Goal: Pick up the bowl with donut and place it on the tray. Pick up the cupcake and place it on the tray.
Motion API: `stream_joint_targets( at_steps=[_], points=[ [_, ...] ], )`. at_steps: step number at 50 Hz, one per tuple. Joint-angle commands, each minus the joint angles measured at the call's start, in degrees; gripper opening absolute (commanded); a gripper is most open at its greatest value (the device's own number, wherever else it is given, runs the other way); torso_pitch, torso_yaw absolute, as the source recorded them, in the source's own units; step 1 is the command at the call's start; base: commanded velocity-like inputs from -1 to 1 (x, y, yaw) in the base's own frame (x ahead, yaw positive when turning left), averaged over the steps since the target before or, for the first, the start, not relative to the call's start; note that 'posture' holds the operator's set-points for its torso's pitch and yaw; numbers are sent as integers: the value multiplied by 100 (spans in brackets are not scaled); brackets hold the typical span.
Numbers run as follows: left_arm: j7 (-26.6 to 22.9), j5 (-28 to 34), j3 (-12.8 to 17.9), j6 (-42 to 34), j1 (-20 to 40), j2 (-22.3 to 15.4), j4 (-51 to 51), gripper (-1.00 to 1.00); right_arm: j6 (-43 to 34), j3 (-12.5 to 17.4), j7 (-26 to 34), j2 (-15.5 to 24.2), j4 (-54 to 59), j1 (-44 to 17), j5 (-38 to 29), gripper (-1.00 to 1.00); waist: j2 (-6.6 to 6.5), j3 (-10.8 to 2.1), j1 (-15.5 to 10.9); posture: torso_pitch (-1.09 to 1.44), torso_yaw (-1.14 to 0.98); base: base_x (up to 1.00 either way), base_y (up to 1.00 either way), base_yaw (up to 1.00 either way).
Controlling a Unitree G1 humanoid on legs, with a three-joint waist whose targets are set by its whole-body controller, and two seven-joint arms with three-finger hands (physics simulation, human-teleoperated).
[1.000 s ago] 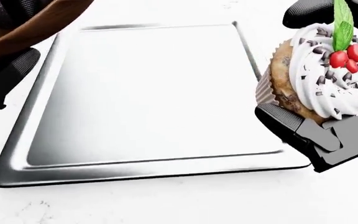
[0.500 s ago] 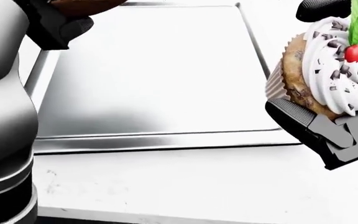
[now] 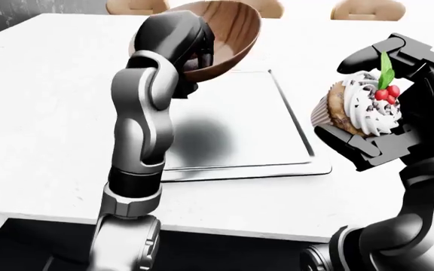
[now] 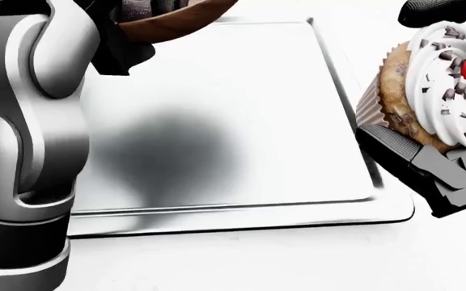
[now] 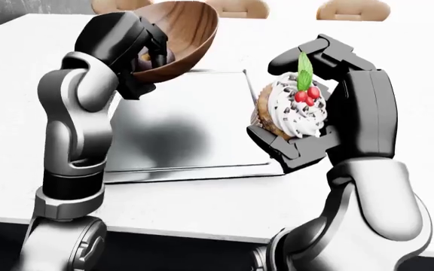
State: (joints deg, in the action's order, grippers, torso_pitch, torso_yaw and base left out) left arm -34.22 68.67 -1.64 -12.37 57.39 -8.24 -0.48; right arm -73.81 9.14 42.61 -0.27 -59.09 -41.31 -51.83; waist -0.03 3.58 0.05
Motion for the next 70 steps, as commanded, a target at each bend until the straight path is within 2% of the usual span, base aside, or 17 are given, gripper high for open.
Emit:
stream_joint_targets(
  at_steps=[1, 8, 37, 44, 46, 48, 51, 56, 60, 70],
  points=[
    [140, 127, 90, 89, 234, -45, 390, -100, 125, -34, -53, 43, -91, -147, 55, -100, 12, -209, 0, 0, 0, 0, 0, 0],
    [-169, 197, 50, 252, 8, 15, 435, -100, 94, -73, 4, 39, -91, -183, -43, -100, 9, -191, 6, 0, 0, 0, 0, 0],
    [8, 270, 100, 455, -170, -65, -178, -100, 220, -17, -99, -43, -91, -83, 111, -100, 10, -187, -13, 0, 0, 0, 0, 0],
    [-43, 296, 95, 453, -237, -68, -167, -72, 161, -42, -95, -9, -91, -129, 80, -100, 8, -201, -19, 0, 0, 0, 0, 0],
    [-44, 311, 86, 464, -278, -65, -172, -50, 151, -39, -83, -3, -91, -141, 59, -100, 9, -201, -19, 0, 0, 0, 0, 0],
    [-18, 328, 82, 488, -309, -66, -200, -40, 169, -34, -35, -29, -91, -150, 4, -100, 9, -200, -19, 0, 0, 0, 0, 0],
    [-37, 357, 74, 502, -347, -55, -165, -29, 189, -4, 37, -54, -91, -159, -68, -100, 7, -205, -26, 0, 0, 0, 0, 0],
    [-54, 390, 67, 531, -384, -31, -117, -22, 238, 31, 63, -90, -91, -139, -84, -100, 4, -210, -29, 0, 0, 0, 0, 0],
    [-213, 397, 97, 480, -514, -21, 184, -2, 239, 52, 2, -66, -91, -122, 6, -100, 1, -215, -29, 0, 0, 0, 0, 0],
    [-779, 479, 120, 396, -826, 13, 1193, -4, 90, 0, -19, 52, -91, -197, 11, -100, 2, -210, -23, 0, 0, 0, 0, 0]
  ],
)
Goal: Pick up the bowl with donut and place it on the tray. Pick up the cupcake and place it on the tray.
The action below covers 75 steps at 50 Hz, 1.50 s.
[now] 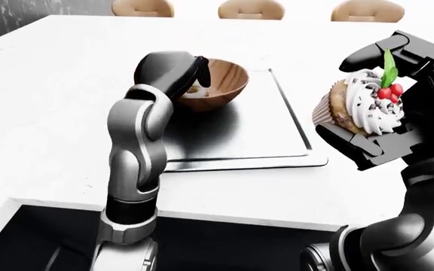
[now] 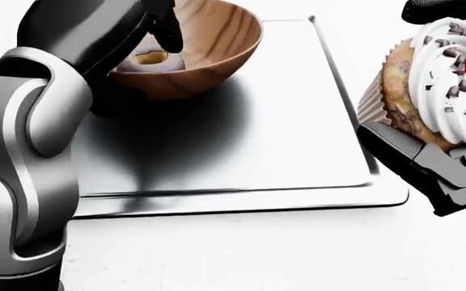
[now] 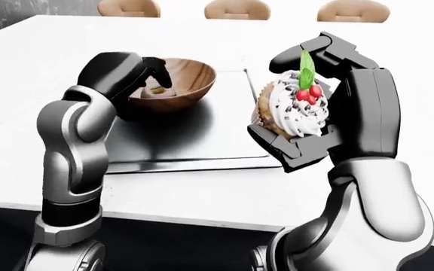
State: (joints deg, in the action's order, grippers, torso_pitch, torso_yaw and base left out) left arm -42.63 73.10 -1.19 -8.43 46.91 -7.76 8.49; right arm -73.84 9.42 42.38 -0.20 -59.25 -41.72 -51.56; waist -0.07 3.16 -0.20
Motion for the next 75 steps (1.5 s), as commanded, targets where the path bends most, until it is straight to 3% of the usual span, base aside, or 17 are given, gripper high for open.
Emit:
stream_joint_targets(
  at_steps=[1, 7, 11, 14, 17, 20, 25, 34, 45, 46, 50, 51, 53, 56, 59, 70, 75],
  points=[
    [-18, 36, 92, -25, 213, -34, 425, -4, 119, -29, 40, 18, -75, -151, -58, -100, 8, -168, 1, 0, 0, 0, 0, 0],
    [-668, -14, 227, -431, 325, -74, 1475, -4, 74, 50, -698, 198, -75, 174, 950, -100, 25, -161, 0, 0, 0, 0, 0, 0],
    [-1129, 74, 235, -799, 353, -13, 2380, -4, -205, -74, -1502, 525, -55, 209, 1813, -100, 42, -146, -4, 0, 0, 0, 0, 0],
    [-1443, 131, 283, -1013, 441, -63, 2818, 8, -313, -188, -2023, 684, 133, 34, 2305, -100, 46, -130, -13, 0, 0, 0, 0, 0],
    [-1699, 196, 317, -1213, 446, -86, 3150, 11, -29, -257, -2536, 666, 506, 31, 2770, -100, 47, -113, -13, 0, 0, 0, 0, 0],
    [-1823, 208, 347, -1352, 417, -121, 3389, 23, 191, -451, -2949, 630, 747, 170, 3092, -100, 58, -115, -17, 0, 0, 0, 0, 0],
    [-2105, 287, 348, -1525, 451, -141, 3695, 13, 790, -662, -3468, 475, 1180, 564, 3506, -100, 83, -114, -30, 0, 0, 0, 0, 0],
    [-2427, 483, 331, -1641, 490, -134, 4023, 21, 1627, -705, -4139, 440, 2065, 643, 3812, -100, 104, -110, -47, 0, 0, 0, 0, 0],
    [-2617, 621, 311, -1608, 572, -85, 4146, 18, 2201, -729, -4535, 415, 2772, 755, 3955, -89, 141, -103, -62, 0, 0, 0, 0, 0],
    [-2603, 613, 318, -1616, 557, -73, 4146, 18, 2229, -699, -4573, 410, 2801, 750, 3975, -76, 142, -104, -63, 0, 0, 0, 0, 0],
    [-2599, 620, 317, -1609, 516, -73, 4173, 16, 2303, -703, -4653, 429, 2910, 789, 4024, -61, 148, -107, -72, 0, 0, 0, 0, 0],
    [-2590, 608, 325, -1602, 489, -77, 4176, 15, 2339, -712, -4672, 425, 2942, 820, 4032, -47, 149, -107, -73, 0, 0, 0, 0, 0],
    [-2594, 588, 354, -1618, 520, -103, 4170, 13, 2374, -733, -4685, 422, 2973, 854, 4043, -44, 152, -105, -73, 0, 0, 0, 0, 0],
    [-2631, 594, 349, -1626, 550, -120, 4198, 10, 2395, -766, -4696, 410, 2964, 911, 4042, 7, 156, -108, -73, 0, 0, 0, 0, 0],
    [-2716, 626, 356, -1660, 585, -136, 4245, 8, 2470, -781, -4699, 396, 2995, 976, 4042, 29, 160, -105, -75, 0, 0, 0, 0, 0],
    [-2682, 554, 383, -1697, 666, -207, 4186, 3, 2535, -835, -4657, 349, 2984, 1117, 3996, 26, 164, -103, -78, 0, 0, 0, 0, 0],
    [-2676, 545, 384, -1708, 677, -216, 4178, 2, 2159, -644, -4535, 492, 2662, 913, 4015, 25, 167, -109, -82, 0, 0, 0, 0, 0]
  ],
)
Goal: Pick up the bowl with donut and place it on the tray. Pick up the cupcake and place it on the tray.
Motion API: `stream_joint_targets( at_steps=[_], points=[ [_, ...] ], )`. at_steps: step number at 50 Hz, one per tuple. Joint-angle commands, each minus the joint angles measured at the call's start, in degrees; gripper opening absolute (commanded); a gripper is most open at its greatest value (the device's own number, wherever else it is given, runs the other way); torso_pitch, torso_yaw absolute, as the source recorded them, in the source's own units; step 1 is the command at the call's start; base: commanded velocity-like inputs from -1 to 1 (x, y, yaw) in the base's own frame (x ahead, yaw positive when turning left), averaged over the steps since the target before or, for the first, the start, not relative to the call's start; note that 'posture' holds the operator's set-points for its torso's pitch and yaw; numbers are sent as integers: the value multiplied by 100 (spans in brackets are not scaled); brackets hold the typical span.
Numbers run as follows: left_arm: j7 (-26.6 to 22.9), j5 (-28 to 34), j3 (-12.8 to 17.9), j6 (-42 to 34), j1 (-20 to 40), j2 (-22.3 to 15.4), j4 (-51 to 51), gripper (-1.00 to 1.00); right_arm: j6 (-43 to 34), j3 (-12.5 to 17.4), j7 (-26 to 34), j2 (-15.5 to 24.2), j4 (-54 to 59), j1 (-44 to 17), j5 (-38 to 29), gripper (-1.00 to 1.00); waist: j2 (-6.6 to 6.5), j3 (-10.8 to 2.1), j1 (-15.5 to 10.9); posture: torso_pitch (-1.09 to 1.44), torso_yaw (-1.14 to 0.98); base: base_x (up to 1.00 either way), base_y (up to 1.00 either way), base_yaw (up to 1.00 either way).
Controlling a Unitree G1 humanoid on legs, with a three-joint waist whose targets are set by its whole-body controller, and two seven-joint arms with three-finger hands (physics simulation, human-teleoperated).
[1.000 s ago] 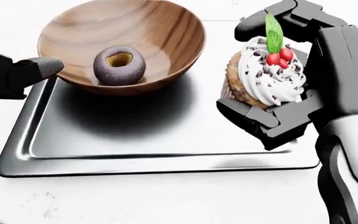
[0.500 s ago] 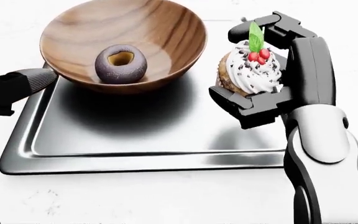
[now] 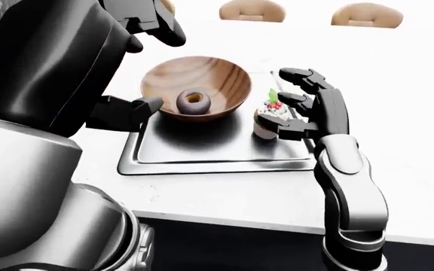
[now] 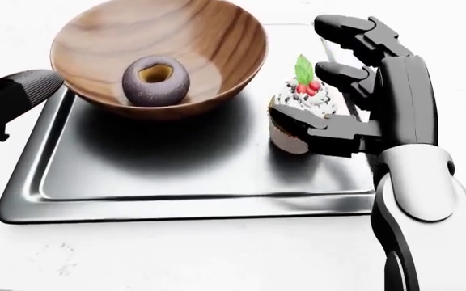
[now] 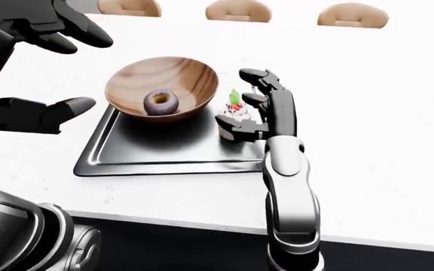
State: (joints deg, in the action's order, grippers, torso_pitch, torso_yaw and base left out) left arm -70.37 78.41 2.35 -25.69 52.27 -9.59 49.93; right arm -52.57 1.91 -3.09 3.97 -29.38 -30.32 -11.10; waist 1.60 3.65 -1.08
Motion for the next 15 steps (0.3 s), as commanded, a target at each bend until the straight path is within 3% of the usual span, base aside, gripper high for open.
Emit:
stream_joint_targets(
  at_steps=[1, 7, 10, 11, 12, 13, 14, 15],
  points=[
    [90, 20, 27, 13, 147, -31, 37, 4, -140, 176, 51, 144, -477, -305, -14, 23, 2, -157, 2, 0, 0, 0, 0, 0],
    [43, 101, -10, 1, 204, 32, 54, 4, -1093, 369, 231, 457, -1420, -586, 81, 23, 23, -122, -23, 0, 0, 0, 0, 0],
    [101, 101, -34, -60, 124, 129, 98, 8, -1685, 404, 343, 581, -1985, -735, 138, 34, 38, -119, -20, 0, 0, 0, 0, 0],
    [148, 85, -36, -128, 93, 190, 95, 10, -1937, 375, 401, 622, -2198, -793, 167, 73, 40, -116, -22, 0, 0, 0, 0, 0],
    [180, 73, -36, -169, 84, 204, 85, 20, -2172, 371, 423, 659, -2372, -899, 172, 100, 42, -114, -23, 0, 0, 0, 0, 0],
    [171, 53, -49, -327, 44, 318, 108, 77, -2379, 393, 449, 700, -2510, -1020, 183, 100, 41, -112, -26, 0, 0, 0, 0, 0],
    [208, 27, -43, -430, 26, 350, 110, 100, -2581, 416, 469, 745, -2648, -1134, 191, 100, 41, -112, -26, 0, 0, 0, 0, 0],
    [205, 2, -54, -518, 16, 365, 127, 100, -2746, 447, 486, 786, -2755, -1236, 202, 100, 39, -110, -27, 0, 0, 0, 0, 0]
  ],
)
